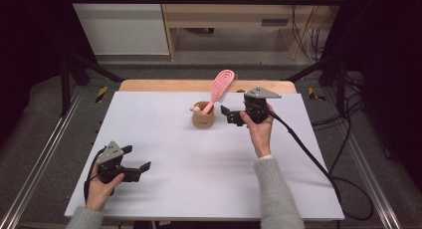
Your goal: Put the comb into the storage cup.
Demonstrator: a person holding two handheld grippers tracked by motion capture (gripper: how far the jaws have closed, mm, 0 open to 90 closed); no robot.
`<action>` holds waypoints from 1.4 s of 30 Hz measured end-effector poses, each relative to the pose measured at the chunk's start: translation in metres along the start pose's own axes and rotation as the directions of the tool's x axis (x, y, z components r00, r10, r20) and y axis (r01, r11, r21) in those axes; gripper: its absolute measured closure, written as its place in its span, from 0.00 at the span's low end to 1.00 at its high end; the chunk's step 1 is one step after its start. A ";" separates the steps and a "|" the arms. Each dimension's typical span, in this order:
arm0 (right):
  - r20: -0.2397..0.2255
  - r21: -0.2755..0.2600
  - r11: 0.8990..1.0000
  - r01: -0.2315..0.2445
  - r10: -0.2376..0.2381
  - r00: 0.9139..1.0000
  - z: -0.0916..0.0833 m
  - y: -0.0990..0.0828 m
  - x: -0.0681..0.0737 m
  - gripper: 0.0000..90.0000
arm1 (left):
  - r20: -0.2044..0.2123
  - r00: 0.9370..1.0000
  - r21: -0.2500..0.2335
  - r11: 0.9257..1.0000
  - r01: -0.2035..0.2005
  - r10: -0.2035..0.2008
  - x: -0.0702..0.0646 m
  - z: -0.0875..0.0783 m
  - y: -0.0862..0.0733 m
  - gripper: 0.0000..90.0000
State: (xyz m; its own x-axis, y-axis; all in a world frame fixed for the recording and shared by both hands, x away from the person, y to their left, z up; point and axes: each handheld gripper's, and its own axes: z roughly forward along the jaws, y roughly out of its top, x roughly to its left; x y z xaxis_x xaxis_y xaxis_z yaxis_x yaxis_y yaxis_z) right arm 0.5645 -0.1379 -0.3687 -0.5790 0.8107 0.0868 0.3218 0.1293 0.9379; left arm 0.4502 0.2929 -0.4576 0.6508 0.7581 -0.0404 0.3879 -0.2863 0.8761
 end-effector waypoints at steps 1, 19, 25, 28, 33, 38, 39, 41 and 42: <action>0.000 -0.003 1.000 0.003 -0.003 1.000 -0.002 -0.001 0.000 0.00 | 0.000 1.000 0.000 1.000 -0.001 0.001 0.000 0.000 0.000 0.03; -0.070 0.000 1.000 0.021 -0.021 0.997 -0.041 -0.029 0.002 0.00 | 0.000 1.000 0.000 1.000 -0.001 0.001 0.000 0.000 0.000 0.03; -0.092 0.004 1.000 0.021 -0.020 0.996 -0.053 -0.043 0.000 0.00 | 0.000 1.000 -0.001 1.000 -0.004 0.004 -0.001 0.000 0.000 0.03; -0.103 0.008 1.000 0.026 -0.025 0.994 -0.058 -0.051 -0.001 0.00 | 0.000 1.000 -0.001 1.000 -0.009 0.009 -0.001 0.001 0.000 0.03; -0.104 0.021 1.000 0.016 -0.014 0.995 -0.065 -0.066 -0.006 0.00 | 0.001 1.000 0.001 1.000 -0.013 0.013 -0.001 0.001 0.000 0.03; -0.114 0.020 1.000 0.009 -0.006 0.993 -0.074 -0.079 -0.010 0.00 | 0.001 1.000 0.002 1.000 -0.013 0.013 -0.001 0.001 0.000 0.03; -0.115 0.022 1.000 0.008 -0.005 0.993 -0.075 -0.081 -0.011 0.00 | 0.001 1.000 0.001 1.000 -0.013 0.013 -0.001 0.001 0.000 0.03; -0.114 0.028 1.000 0.010 -0.007 0.993 -0.079 -0.086 -0.012 0.00 | 0.001 1.000 -0.001 1.000 -0.014 0.014 -0.002 0.001 0.000 0.03; -0.115 0.029 0.999 0.013 -0.010 0.993 -0.080 -0.088 -0.012 0.00 | 0.001 1.000 -0.001 1.000 -0.015 0.015 -0.002 0.001 0.000 0.03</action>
State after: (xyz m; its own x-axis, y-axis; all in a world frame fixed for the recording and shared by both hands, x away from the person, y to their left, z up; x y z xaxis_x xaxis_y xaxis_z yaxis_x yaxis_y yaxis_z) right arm 0.4833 -0.2052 -0.4256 -0.6643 0.7384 0.1158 0.3359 0.1565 0.9288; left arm 0.4495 0.2913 -0.4578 0.6570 0.7534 -0.0278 0.3776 -0.2969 0.8771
